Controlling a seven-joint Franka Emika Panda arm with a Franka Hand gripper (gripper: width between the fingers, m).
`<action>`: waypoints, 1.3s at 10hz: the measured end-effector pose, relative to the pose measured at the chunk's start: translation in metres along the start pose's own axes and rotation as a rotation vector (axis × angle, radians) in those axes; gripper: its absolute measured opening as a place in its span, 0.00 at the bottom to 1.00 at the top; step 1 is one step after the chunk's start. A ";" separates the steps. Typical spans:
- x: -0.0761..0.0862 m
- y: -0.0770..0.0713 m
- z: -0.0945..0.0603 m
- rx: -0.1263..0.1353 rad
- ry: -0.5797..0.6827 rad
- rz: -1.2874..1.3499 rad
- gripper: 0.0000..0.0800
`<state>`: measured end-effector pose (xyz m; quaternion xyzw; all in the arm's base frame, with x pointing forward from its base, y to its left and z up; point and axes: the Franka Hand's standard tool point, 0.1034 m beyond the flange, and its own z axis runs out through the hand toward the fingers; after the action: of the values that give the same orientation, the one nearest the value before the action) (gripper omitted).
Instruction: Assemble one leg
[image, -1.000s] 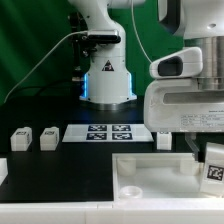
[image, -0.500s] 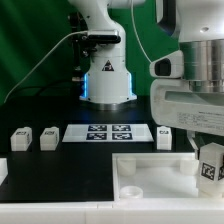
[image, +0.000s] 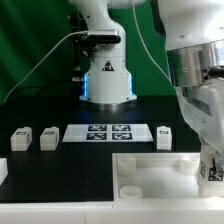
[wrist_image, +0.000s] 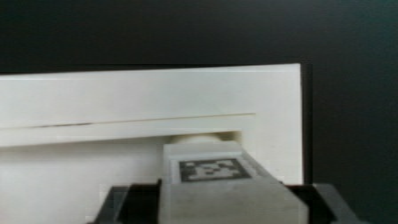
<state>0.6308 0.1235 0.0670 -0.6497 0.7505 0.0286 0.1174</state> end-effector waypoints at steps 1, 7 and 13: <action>0.000 0.001 0.001 -0.002 -0.002 0.039 0.38; 0.000 0.005 0.003 -0.026 0.038 -0.490 0.81; 0.000 -0.004 -0.001 -0.089 0.100 -1.295 0.81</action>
Offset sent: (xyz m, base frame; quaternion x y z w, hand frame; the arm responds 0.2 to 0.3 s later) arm 0.0000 0.0000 0.0000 0.0000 0.0000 -0.0899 0.9960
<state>0.6340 0.1226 0.0685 -0.9754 0.2098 -0.0471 0.0491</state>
